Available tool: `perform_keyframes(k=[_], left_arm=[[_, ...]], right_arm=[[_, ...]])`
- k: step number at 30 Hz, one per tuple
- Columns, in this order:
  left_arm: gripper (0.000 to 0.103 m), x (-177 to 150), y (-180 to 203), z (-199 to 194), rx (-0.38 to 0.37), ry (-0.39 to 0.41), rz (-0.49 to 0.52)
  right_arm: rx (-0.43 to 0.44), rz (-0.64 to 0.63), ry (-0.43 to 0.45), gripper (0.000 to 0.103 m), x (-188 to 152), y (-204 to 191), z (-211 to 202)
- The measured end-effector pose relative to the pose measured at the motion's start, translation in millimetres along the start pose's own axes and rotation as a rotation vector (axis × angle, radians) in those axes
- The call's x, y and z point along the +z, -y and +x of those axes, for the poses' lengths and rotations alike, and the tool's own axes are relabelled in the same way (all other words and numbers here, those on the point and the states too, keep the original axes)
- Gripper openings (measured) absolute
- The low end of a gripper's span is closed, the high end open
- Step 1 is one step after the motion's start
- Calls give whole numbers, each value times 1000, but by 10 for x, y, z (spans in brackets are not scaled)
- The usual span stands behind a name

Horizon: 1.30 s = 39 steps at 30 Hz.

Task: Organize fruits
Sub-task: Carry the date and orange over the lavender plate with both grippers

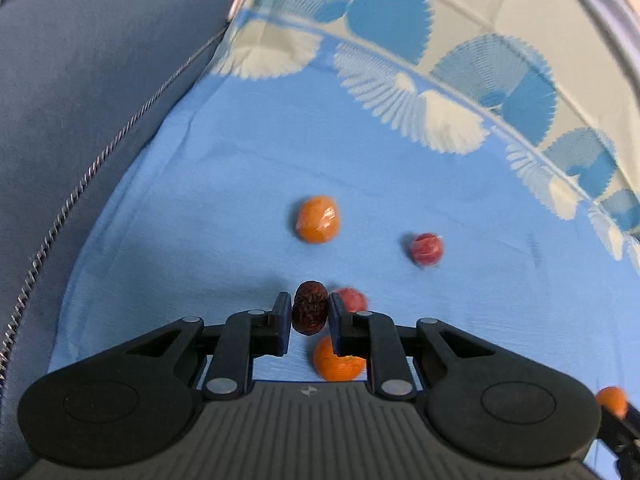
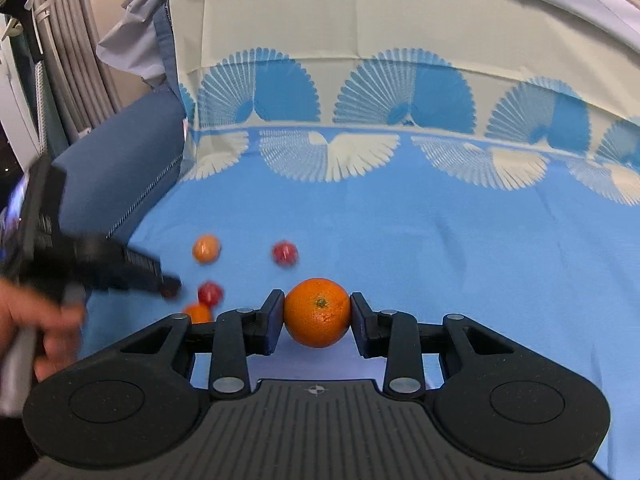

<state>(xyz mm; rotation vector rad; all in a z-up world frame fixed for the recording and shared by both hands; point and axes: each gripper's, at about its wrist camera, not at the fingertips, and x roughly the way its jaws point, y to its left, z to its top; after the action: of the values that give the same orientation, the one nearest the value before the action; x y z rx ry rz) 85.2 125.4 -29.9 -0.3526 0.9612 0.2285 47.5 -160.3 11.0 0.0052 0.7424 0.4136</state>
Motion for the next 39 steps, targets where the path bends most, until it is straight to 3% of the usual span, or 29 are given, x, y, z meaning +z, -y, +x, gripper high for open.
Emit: perform_keyframes(k=[7, 13, 19, 25, 31, 39], left_arm=[[21, -151, 219, -355, -24, 107, 108], [21, -314, 252, -514, -45, 128, 123], [21, -494, 457, -580, -33, 140, 227], [21, -720, 684, -529, -20, 115, 363], [21, -834, 807, -355, -39, 47, 434], [21, -1002, 1010, -317, -47, 58, 568]], right_arm=[[-56, -11, -6, 37, -182, 20, -66], [-81, -15, 11, 37, -268, 111, -247], [-112, -4, 18, 37, -329, 284, -378], [-122, 6, 7, 37, -370, 384, -403], [-99, -2, -10, 37, -356, 361, -355], [-95, -23, -48, 37, -382, 326, -180]])
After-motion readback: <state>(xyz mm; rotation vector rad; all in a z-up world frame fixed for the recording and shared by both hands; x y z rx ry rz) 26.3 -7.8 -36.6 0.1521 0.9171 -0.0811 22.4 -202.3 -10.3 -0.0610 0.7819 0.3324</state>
